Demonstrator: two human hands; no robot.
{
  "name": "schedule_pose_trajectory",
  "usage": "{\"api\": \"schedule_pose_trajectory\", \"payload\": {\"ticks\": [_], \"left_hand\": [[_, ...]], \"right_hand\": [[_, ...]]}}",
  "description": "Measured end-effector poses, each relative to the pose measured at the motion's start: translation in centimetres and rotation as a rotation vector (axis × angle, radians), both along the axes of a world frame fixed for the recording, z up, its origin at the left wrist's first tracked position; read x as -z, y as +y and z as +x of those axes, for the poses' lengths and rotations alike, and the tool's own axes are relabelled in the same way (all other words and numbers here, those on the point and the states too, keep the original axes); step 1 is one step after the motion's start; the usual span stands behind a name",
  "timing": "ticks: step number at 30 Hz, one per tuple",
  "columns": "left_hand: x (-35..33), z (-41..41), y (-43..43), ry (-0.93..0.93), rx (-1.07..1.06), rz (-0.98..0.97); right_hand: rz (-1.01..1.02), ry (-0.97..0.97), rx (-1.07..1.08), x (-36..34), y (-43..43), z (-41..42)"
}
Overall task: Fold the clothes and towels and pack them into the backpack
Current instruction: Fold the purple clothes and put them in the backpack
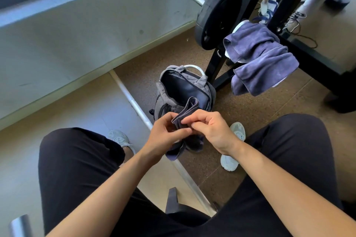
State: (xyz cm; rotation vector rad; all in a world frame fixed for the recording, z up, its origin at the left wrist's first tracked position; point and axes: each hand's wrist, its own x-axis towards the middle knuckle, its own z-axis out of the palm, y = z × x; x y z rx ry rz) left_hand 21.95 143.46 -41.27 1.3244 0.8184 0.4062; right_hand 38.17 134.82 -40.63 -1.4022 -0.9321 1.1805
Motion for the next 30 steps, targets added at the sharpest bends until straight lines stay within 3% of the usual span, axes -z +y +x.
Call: {"api": "schedule_pose_trajectory", "payload": {"ticks": [4,7,9,13,17,22,24,26,30], "left_hand": [[0.2,0.0,0.4,0.005,-0.065,0.134],[-0.2,-0.4,1.1,-0.002,-0.074,0.164],[-0.4,-0.8,1.5,-0.012,-0.031,0.159],[-0.7,-1.6,1.9,-0.067,0.024,0.163],[-0.2,-2.5,3.4,-0.047,-0.059,0.217],[1.5,-3.4,5.3,0.190,-0.055,0.467],[1.9,-3.3,5.4,0.286,-0.008,0.516],[1.7,-3.0,5.1,0.256,-0.004,0.445],[0.5,-2.4,4.4,0.042,-0.083,0.145]], "right_hand": [[-0.006,-0.033,0.033,0.3,0.0,0.2],[0.012,-0.415,0.173,0.8,0.3,2.0],[0.000,-0.568,0.131,1.2,0.5,3.5],[-0.069,-0.623,-0.042,2.2,0.8,4.5],[-0.087,-0.540,-0.082,2.1,1.1,5.0],[0.081,-0.481,0.127,0.9,0.9,4.2],[-0.016,-0.463,0.003,0.9,0.9,4.0],[-0.089,-0.354,-0.075,1.0,0.7,4.4],[0.012,-0.105,0.154,0.4,0.7,4.6]]}}
